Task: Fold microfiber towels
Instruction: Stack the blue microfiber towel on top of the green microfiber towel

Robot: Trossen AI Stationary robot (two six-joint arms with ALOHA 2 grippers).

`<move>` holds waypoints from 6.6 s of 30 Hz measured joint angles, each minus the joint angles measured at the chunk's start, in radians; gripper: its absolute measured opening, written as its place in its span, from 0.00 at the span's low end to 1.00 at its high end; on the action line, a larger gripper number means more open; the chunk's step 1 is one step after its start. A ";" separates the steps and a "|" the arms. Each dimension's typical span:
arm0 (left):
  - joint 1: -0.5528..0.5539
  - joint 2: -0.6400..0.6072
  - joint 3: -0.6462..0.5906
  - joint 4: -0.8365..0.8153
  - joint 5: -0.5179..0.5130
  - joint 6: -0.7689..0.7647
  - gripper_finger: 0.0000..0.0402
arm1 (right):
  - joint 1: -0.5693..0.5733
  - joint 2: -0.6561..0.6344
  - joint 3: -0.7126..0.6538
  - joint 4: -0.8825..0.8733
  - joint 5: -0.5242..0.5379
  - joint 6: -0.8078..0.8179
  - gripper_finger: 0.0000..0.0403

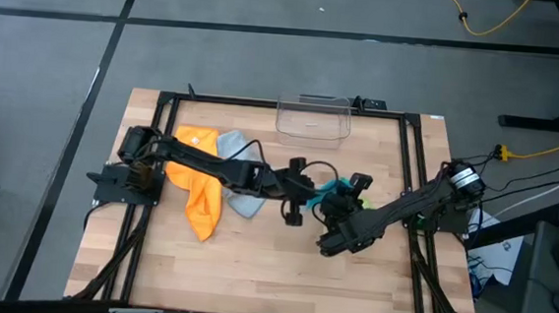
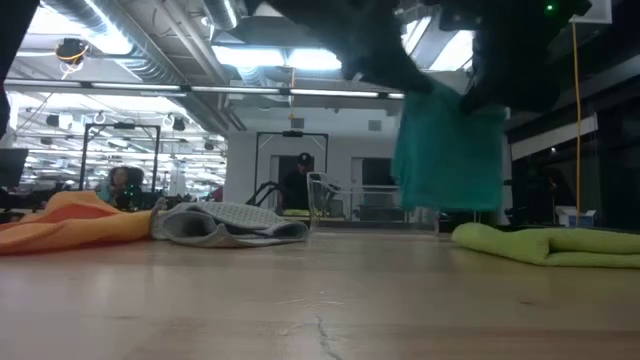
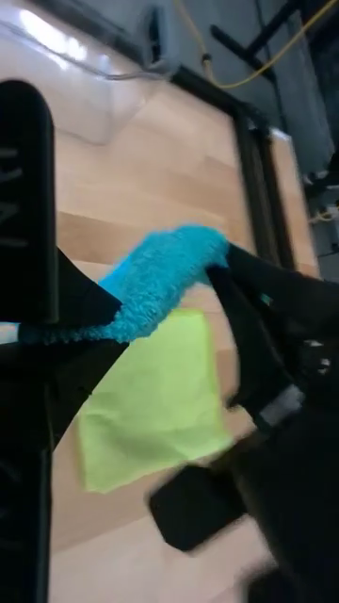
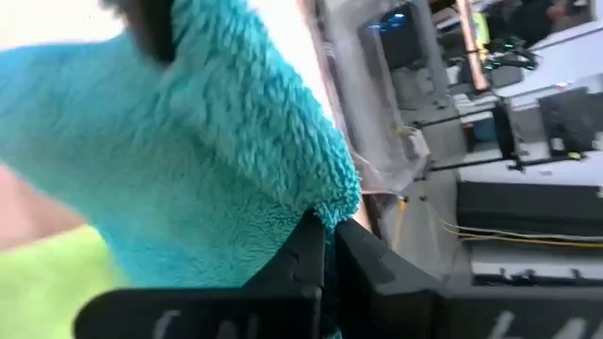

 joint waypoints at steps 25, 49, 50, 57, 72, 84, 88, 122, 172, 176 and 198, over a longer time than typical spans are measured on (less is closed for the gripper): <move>0.077 0.158 0.216 -0.035 0.021 0.109 0.00 | 0.017 -0.147 -0.223 -0.138 -0.038 0.274 0.02; 0.116 0.217 0.215 0.084 0.120 0.105 0.00 | 0.024 -0.199 -0.278 -0.120 -0.117 0.269 0.01; 0.113 0.219 0.215 0.081 0.117 0.105 0.00 | 0.025 -0.199 -0.278 -0.111 -0.123 0.269 0.02; 0.091 0.230 0.215 0.057 0.116 0.086 0.00 | 0.056 -0.199 -0.279 -0.061 -0.184 0.265 0.01; -0.007 0.234 0.213 0.044 0.113 0.070 0.00 | 0.179 -0.199 -0.278 0.124 -0.360 0.263 0.01; -0.038 0.309 0.214 0.085 0.140 -0.002 0.00 | 0.222 -0.198 -0.281 0.186 -0.509 0.264 0.01; -0.050 0.310 0.214 0.079 0.149 -0.008 0.00 | 0.223 -0.198 -0.281 0.241 -0.565 0.263 0.03; -0.069 0.323 0.213 -0.205 0.303 -0.297 0.35 | 0.227 -0.196 -0.282 0.553 -0.931 0.265 0.32; 0.025 0.419 0.212 0.027 0.204 -0.145 0.30 | 0.042 -0.044 -0.280 0.575 -0.479 0.220 0.33; 0.023 0.419 0.211 0.042 0.209 -0.145 0.30 | 0.043 -0.045 -0.280 0.576 -0.474 0.220 0.33; 0.025 0.417 0.208 0.120 0.343 -0.092 0.30 | 0.048 -0.047 -0.280 0.581 -0.390 0.189 0.33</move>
